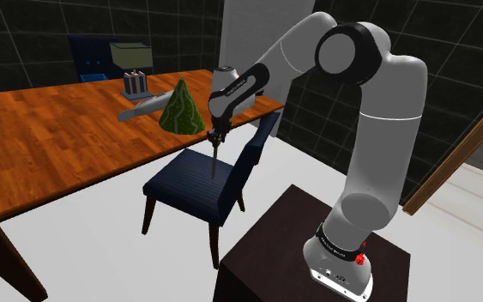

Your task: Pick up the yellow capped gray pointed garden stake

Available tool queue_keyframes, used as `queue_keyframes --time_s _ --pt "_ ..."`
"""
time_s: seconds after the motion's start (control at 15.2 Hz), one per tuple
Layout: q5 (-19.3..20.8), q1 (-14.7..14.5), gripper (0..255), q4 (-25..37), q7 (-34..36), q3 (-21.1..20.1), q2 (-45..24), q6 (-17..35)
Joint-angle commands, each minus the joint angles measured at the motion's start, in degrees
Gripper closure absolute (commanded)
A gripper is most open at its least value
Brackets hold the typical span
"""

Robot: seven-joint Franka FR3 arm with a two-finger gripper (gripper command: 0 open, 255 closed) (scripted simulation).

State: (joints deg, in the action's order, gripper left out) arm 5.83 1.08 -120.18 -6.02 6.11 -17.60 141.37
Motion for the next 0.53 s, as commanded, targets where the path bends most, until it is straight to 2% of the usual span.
queue_keyframes --time_s 0.0,0.46 --pt "0.0 0.0 255 0.2 -0.1 0.0 1.3 -1.5" --pt "0.0 -0.1 255 1.1 -0.4 0.0 3.8 -4.9"
